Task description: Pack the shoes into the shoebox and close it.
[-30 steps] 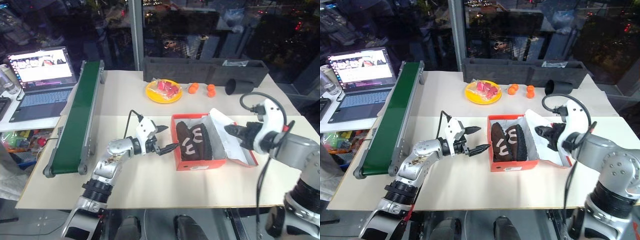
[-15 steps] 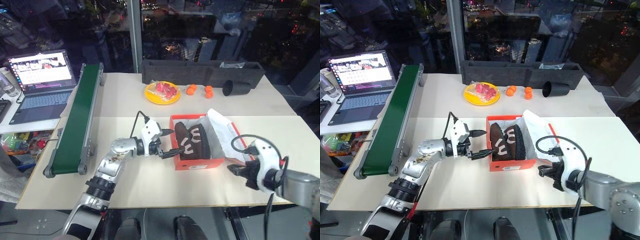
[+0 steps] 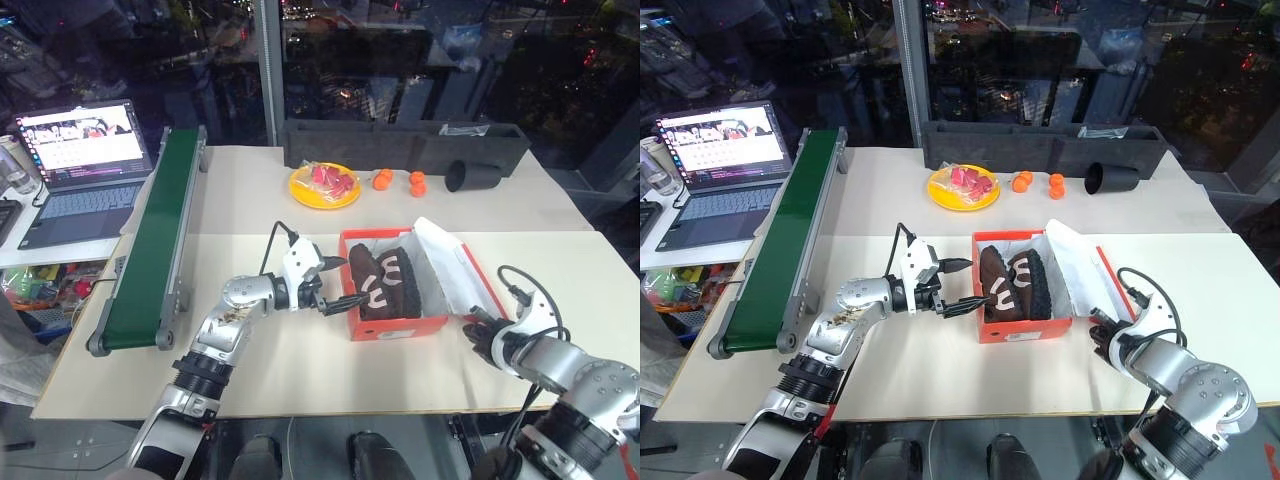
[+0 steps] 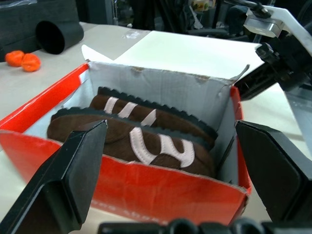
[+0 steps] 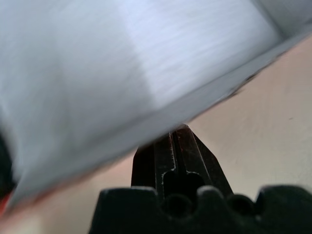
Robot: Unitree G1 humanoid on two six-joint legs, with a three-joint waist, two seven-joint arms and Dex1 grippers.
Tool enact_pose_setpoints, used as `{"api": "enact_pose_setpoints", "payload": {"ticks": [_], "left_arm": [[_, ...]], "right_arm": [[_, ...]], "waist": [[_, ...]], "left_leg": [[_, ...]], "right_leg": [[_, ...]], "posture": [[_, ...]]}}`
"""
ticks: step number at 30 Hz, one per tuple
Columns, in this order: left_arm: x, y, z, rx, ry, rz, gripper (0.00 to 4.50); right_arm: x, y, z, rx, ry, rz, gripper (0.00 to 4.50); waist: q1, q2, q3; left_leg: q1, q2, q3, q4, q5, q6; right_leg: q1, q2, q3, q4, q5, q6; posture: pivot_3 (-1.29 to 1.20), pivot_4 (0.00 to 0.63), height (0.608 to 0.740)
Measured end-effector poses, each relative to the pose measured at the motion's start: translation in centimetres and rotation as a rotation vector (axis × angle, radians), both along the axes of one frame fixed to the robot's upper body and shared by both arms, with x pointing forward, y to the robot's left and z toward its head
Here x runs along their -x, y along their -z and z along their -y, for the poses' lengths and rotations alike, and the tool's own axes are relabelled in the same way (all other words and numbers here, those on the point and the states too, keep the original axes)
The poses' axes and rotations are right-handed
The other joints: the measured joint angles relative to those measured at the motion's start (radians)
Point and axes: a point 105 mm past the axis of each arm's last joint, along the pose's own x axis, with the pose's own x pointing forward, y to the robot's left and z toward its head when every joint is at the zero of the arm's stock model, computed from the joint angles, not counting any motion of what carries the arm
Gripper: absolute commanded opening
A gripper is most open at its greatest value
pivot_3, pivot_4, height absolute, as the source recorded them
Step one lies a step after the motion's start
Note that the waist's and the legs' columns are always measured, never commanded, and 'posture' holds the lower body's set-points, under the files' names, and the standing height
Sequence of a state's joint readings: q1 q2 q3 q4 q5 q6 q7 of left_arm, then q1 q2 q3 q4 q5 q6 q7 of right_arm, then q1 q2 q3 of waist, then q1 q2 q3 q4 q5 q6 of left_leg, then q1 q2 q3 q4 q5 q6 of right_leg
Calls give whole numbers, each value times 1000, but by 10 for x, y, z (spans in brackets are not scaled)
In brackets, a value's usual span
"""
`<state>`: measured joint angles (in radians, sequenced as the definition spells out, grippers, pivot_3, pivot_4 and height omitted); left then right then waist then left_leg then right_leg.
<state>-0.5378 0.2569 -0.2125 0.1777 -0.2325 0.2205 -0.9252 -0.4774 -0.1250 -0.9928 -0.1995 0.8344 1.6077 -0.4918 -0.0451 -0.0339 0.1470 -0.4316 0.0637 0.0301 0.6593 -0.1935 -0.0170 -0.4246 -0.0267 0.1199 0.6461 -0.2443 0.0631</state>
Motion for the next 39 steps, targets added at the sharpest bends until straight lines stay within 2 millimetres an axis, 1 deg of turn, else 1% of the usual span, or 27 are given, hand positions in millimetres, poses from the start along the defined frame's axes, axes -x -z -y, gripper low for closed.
{"api": "enact_pose_setpoints", "payload": {"ticks": [2,4,10,14,21,26,32,34,36,39], "left_arm": [[0,0,0,1,-3,0,4500],[-1,0,-1,0,-8,0,4500],[-2,0,-1,2,-18,1,4500],[-2,-1,0,5,-20,3,4500],[-6,-4,0,4,-22,7,4500],[-9,-7,1,2,-23,11,4500],[-12,-7,-1,-2,-30,7,4500],[-13,-8,-2,-5,-30,9,4500],[-16,-9,-3,-14,-29,12,4500],[-17,-13,-3,-21,-21,29,4500]], "right_arm": [[-5,0,8,-31,61,-28,22],[-6,3,15,-64,113,-55,22],[-6,21,30,-158,260,-175,22],[-17,24,42,-225,340,-166,22],[-39,28,60,-320,443,-98,22],[-48,32,69,-366,526,-49,22],[-59,33,76,-355,578,32,22],[-63,31,77,-341,577,75,22],[-68,29,73,-339,577,144,22],[-78,17,65,-354,577,277,22]], "waist": [[0,1,0],[2,1,0],[0,1,0],[-2,2,0],[-16,1,-1],[-23,-2,-2],[-27,-2,-2],[-27,-2,-2],[-27,0,-1],[-27,6,2]], "left_leg": [[0,0,0,0,0,0],[0,0,0,-1,0,0],[0,0,0,-1,0,0],[1,-1,0,-1,0,0],[2,-1,0,-1,0,0],[5,-1,0,-1,0,0],[9,-1,-1,-1,0,0],[9,-1,-1,-1,0,0],[7,-1,0,-1,0,0],[0,-2,0,-3,0,0]], "right_leg": [[0,0,0,0,0,0],[0,0,-1,0,0,-1],[0,0,0,0,1,-2],[1,-1,0,0,1,-2],[4,0,0,-3,0,0],[8,0,0,-5,-2,3],[14,0,1,-8,-2,5],[14,0,1,-7,-2,5],[10,0,2,-6,-2,5],[1,0,4,-4,-1,2]], "posture": [[0,150,713],[0,150,713],[0,150,713],[0,150,713],[0,150,713],[0,150,713],[0,150,713],[0,150,713],[0,150,713],[0,150,713]]}}
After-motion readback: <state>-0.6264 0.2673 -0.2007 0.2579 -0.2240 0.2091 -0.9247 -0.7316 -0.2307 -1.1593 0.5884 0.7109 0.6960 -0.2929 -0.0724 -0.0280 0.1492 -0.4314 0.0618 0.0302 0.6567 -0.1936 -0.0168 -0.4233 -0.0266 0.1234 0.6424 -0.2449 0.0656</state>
